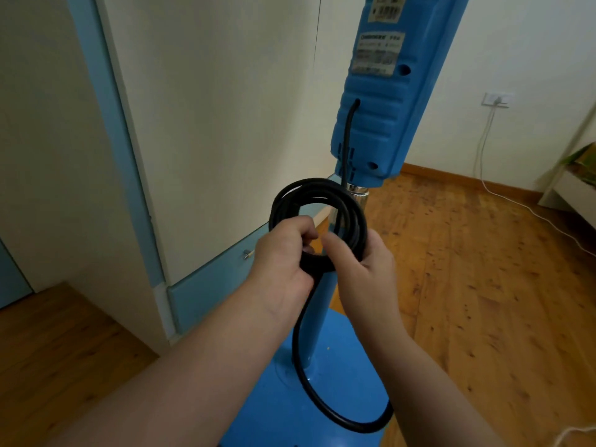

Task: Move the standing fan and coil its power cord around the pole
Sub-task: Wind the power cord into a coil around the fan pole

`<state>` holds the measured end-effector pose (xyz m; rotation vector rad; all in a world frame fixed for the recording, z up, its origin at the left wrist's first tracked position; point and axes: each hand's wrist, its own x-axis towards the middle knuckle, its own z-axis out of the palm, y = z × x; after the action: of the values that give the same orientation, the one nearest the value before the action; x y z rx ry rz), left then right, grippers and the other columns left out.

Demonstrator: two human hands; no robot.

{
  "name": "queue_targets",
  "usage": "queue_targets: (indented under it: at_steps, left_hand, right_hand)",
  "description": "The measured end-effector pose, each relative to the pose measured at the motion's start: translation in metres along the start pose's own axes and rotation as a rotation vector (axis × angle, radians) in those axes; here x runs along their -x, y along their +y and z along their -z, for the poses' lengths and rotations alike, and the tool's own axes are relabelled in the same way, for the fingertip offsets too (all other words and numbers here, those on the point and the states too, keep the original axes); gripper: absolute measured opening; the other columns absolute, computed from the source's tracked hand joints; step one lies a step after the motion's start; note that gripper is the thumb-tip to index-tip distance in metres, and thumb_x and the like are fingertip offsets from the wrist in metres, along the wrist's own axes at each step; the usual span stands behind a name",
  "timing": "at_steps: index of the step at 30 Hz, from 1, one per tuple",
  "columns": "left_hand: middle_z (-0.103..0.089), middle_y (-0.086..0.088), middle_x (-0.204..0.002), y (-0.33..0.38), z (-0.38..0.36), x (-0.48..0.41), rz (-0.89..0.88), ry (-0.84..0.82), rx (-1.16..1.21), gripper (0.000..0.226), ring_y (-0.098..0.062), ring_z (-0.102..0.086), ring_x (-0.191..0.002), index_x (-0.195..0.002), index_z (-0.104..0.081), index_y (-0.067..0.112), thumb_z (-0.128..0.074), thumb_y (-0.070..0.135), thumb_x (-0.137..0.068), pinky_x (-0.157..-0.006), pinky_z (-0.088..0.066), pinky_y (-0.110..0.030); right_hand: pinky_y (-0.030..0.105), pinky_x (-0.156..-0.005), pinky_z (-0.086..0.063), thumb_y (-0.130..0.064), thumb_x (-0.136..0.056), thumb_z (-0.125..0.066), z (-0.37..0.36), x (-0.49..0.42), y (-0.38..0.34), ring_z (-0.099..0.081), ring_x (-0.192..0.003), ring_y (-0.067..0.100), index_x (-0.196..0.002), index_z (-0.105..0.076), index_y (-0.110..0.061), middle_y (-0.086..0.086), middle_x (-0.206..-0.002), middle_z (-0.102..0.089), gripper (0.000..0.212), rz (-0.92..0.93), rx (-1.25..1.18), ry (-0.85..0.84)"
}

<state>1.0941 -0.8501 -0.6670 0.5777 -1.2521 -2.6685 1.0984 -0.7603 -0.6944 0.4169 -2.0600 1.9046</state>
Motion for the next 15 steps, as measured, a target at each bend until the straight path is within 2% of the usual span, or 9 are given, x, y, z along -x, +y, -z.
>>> queue_targets:
  at_steps: [4,7,9,11,13,15]
  left_hand:
    - [-0.042,0.002,-0.041,-0.003,-0.005,0.003,-0.051,-0.080,-0.106,0.029,-0.009,-0.039,-0.035,-0.048,-0.052,0.013,-0.058,-0.006,-0.069,-0.047,-0.038,-0.024]
    - [-0.055,0.001,-0.050,0.007,-0.003,0.003,-0.140,-0.213,-0.298,0.023,-0.011,-0.053,-0.049,-0.050,-0.062,0.014,-0.067,0.002,-0.070,-0.053,-0.046,-0.024]
    - [-0.059,0.001,-0.057,0.020,0.001,0.002,-0.277,-0.252,-0.506,0.012,-0.012,-0.057,-0.057,-0.063,-0.063,0.013,-0.070,0.006,-0.068,-0.056,-0.047,-0.026]
    - [-0.057,0.002,-0.059,0.034,0.006,0.002,-0.472,-0.268,-0.714,0.014,-0.011,-0.056,-0.057,-0.068,-0.062,0.015,-0.071,0.005,-0.068,-0.058,-0.047,-0.027]
    - [-0.057,0.004,-0.059,0.044,0.007,0.004,-0.688,-0.304,-0.950,0.017,-0.009,-0.054,-0.055,-0.070,-0.062,0.017,-0.071,0.003,-0.066,-0.057,-0.045,-0.026]
    - [-0.059,0.003,-0.060,0.049,0.005,0.010,-0.829,-0.323,-1.247,0.015,-0.013,-0.056,-0.058,-0.071,-0.064,0.018,-0.068,0.006,-0.065,-0.057,-0.046,-0.029]
  right_hand:
    - [0.022,-0.041,-0.031,-0.025,-0.073,-0.049,0.007,-0.006,-0.002,-0.037,-0.047,0.008,-0.068,-0.046,-0.024,-0.007,-0.054,-0.042,0.006,0.055,0.047,0.064]
    - [0.024,-0.043,-0.032,-0.022,-0.073,-0.045,0.015,-0.012,-0.006,-0.038,-0.050,0.010,-0.073,-0.048,-0.019,-0.005,-0.058,-0.042,0.004,0.138,0.095,0.043]
    - [0.018,-0.043,-0.032,-0.021,-0.074,-0.045,0.021,-0.015,-0.008,-0.037,-0.049,0.005,-0.073,-0.048,-0.019,-0.005,-0.058,-0.041,0.004,0.198,0.137,0.005]
    - [0.012,-0.042,-0.031,-0.020,-0.074,-0.045,0.023,-0.015,-0.010,-0.040,-0.047,0.002,-0.070,-0.043,-0.027,-0.008,-0.057,-0.040,0.008,0.254,0.223,-0.068]
    - [0.011,-0.043,-0.032,-0.021,-0.075,-0.045,0.022,-0.013,-0.010,-0.042,-0.049,0.000,-0.070,-0.041,-0.028,-0.008,-0.058,-0.040,0.009,0.266,0.297,-0.175]
    - [0.012,-0.043,-0.032,-0.022,-0.075,-0.044,0.021,-0.011,-0.009,-0.040,-0.050,0.002,-0.072,-0.043,-0.022,-0.006,-0.059,-0.041,0.003,0.264,0.336,-0.267]
